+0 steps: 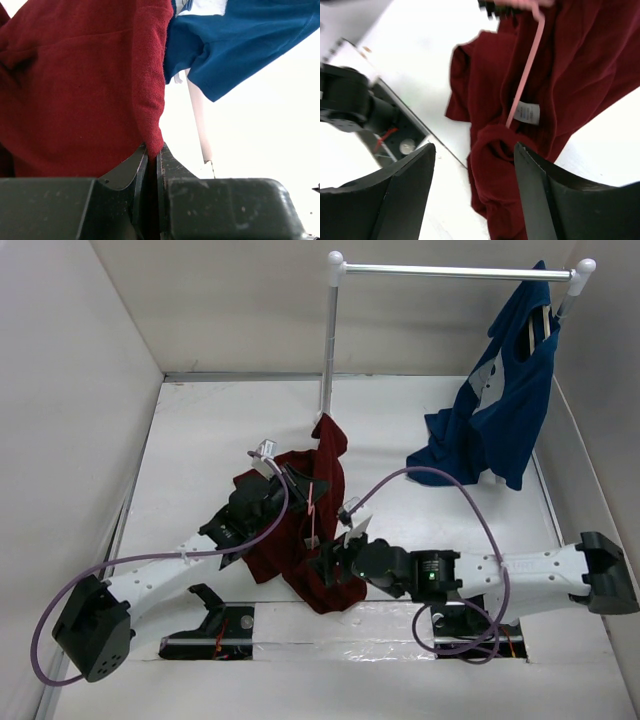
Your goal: Place the t-shirt on the hanger
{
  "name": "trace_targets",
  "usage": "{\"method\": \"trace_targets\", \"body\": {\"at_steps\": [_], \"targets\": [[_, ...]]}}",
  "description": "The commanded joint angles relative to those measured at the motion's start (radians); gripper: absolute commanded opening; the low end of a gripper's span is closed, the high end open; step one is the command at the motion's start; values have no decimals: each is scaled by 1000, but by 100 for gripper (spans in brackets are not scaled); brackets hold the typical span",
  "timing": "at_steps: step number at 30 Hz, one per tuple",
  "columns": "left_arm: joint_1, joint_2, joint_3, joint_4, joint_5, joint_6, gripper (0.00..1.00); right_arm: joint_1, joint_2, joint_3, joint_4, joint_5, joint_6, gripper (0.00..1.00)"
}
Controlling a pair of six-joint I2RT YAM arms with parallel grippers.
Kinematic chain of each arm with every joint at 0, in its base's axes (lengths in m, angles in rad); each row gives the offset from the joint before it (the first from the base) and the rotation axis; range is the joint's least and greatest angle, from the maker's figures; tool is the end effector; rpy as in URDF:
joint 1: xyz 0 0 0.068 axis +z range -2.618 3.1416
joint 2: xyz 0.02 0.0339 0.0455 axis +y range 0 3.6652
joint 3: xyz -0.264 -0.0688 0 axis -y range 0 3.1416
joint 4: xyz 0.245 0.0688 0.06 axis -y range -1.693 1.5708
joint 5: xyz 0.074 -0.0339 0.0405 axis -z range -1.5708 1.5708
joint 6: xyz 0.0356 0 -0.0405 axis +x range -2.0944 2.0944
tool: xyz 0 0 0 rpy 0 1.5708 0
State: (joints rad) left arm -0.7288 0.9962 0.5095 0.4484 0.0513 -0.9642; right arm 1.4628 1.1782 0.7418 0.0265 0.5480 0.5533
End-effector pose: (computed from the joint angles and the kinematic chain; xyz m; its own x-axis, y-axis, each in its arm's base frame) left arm 0.1708 -0.1549 0.2694 -0.5941 -0.5695 -0.5680 0.3775 0.4262 -0.8221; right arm 0.0467 0.2586 0.2666 -0.4554 -0.0391 -0.8894 -0.6556 0.6906 0.3053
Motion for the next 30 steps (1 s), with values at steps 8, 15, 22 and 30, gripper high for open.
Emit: {"method": "trace_targets", "body": {"at_steps": [8,15,22,30], "targets": [[6,5,12,104,27,-28,0,-116,-86,-5,173,-37,-4,0],[-3,-22,29,67,1,-21,0,-192,-5,-16,280,-98,16,25],[-3,-30,23,65,-2,-25,0,-228,55,-41,338,-152,39,32],[-3,-41,20,84,7,-33,0,-237,86,-68,366,-146,62,29]]}}
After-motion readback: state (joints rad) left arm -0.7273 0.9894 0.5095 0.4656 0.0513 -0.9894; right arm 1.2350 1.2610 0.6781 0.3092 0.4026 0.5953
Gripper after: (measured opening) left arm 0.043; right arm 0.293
